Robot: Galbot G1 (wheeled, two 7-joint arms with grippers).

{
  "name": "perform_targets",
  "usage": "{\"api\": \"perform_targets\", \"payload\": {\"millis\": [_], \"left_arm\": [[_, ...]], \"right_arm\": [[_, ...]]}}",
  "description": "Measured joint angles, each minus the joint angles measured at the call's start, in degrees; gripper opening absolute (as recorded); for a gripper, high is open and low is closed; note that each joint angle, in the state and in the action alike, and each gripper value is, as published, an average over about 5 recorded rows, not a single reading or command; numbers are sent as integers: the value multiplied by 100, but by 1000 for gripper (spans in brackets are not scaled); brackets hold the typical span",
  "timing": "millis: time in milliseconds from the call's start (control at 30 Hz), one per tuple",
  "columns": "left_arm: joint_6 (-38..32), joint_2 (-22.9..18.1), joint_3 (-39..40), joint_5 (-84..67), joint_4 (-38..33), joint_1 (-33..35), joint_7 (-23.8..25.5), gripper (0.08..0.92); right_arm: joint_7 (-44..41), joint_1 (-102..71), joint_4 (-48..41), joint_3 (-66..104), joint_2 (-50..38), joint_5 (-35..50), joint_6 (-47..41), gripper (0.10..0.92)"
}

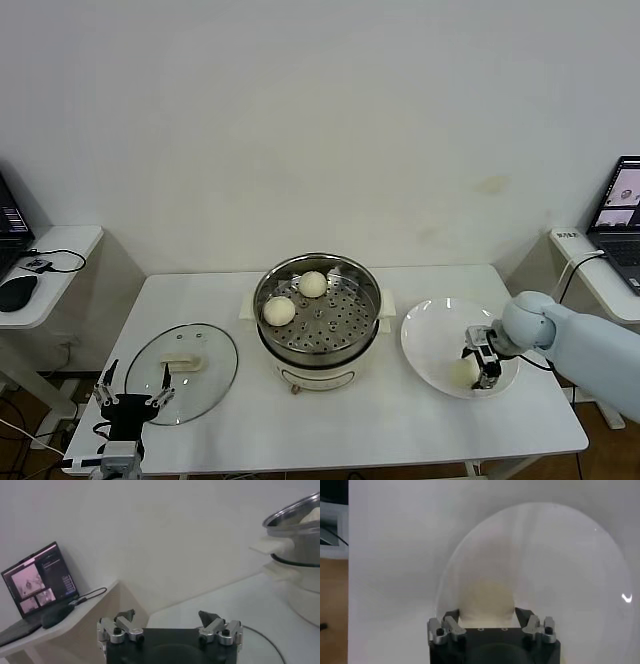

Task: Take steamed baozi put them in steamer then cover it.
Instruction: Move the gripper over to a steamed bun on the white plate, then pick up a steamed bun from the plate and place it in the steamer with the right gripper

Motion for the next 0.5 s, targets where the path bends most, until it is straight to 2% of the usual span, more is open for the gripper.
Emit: {"api": "perform_targets", "payload": {"millis": [500], "left_arm": [[0, 34, -3, -18, -108, -1, 3, 823]], "right_arm": [[-214, 980, 196, -109, -169, 486, -88, 645]]}}
